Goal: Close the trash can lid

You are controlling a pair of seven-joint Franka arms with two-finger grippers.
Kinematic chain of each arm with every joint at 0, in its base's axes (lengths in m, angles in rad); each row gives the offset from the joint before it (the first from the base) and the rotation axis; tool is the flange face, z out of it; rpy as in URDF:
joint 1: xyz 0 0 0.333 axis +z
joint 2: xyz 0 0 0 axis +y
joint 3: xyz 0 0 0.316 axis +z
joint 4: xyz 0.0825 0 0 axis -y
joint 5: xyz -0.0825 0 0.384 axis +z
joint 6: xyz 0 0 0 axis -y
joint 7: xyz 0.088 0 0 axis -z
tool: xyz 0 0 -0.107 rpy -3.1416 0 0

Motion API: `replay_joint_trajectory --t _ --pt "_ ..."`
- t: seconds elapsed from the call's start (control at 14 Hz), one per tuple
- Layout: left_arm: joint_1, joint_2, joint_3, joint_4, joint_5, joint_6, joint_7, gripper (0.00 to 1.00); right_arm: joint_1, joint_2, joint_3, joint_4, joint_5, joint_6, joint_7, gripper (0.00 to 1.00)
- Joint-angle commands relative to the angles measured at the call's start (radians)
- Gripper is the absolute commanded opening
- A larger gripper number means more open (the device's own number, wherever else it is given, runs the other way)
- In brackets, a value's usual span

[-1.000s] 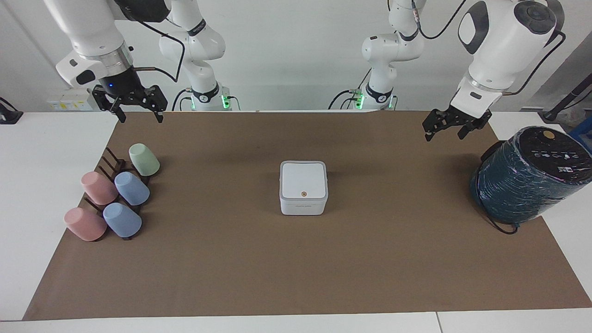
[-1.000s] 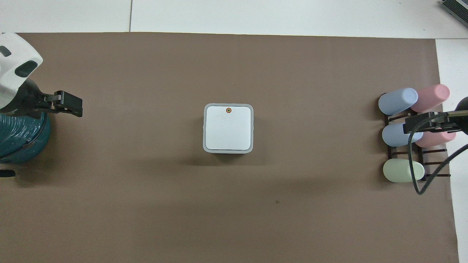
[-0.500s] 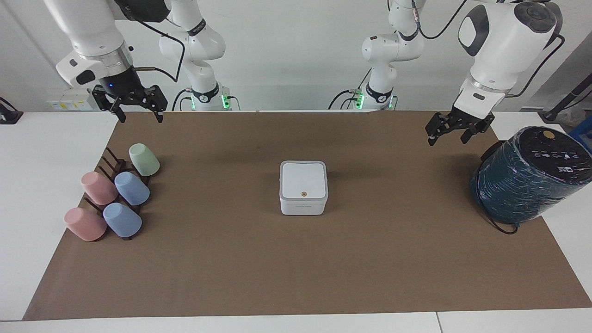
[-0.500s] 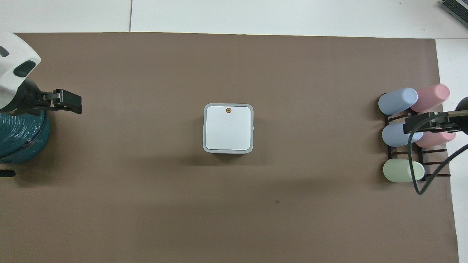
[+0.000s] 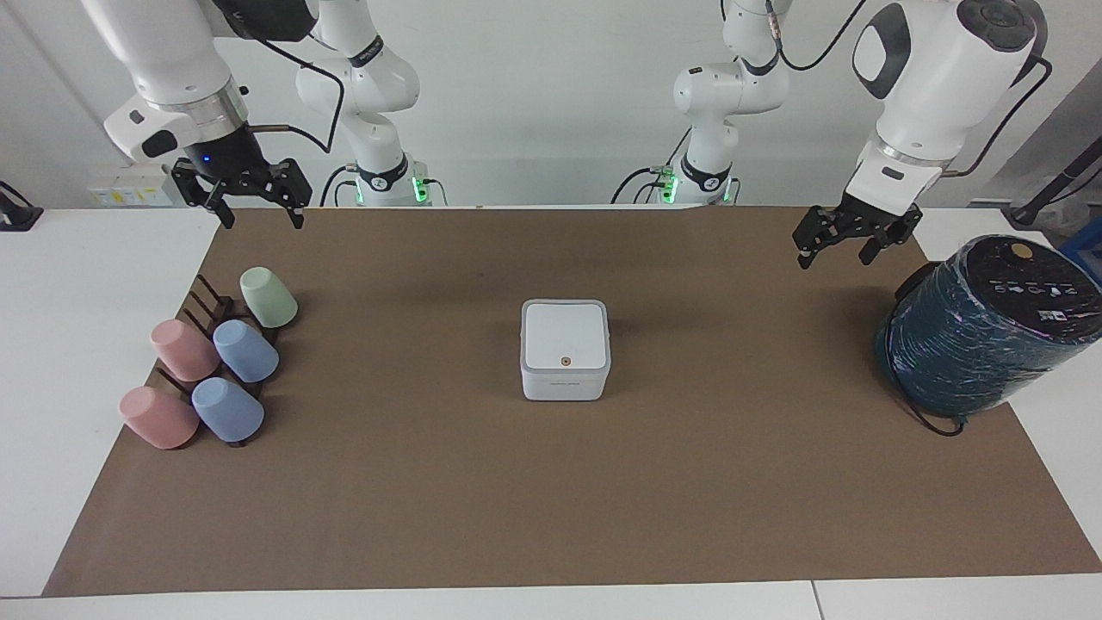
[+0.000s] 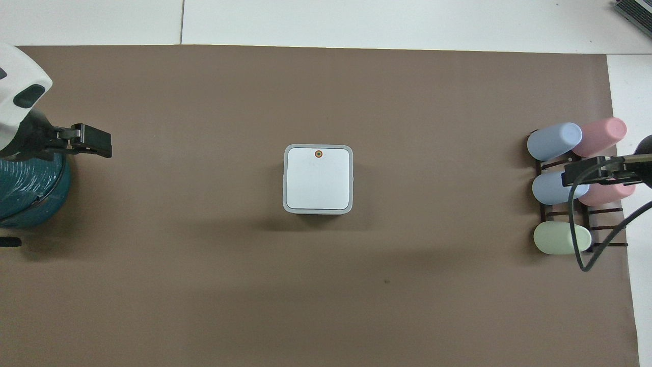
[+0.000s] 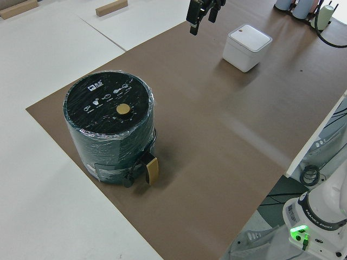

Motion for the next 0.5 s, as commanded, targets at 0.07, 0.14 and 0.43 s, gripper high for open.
replay_joint_trajectory --t 0.07,0.14,0.43 --pt "0.021 -0.036 -0.021 -0.015 0.013 0.008 0.012 1.00 -0.008 -0.021 0.004 -0.020 0.013 -0.005 -0.027 1.00" --pt "0.020 -0.037 -0.027 -0.011 0.011 0.001 0.012 1.00 -0.008 -0.021 0.004 -0.020 0.013 -0.005 -0.027 1.00" --pt "0.021 -0.045 -0.038 -0.009 0.011 -0.005 0.012 1.00 -0.008 -0.021 0.004 -0.020 0.013 -0.005 -0.027 1.00"
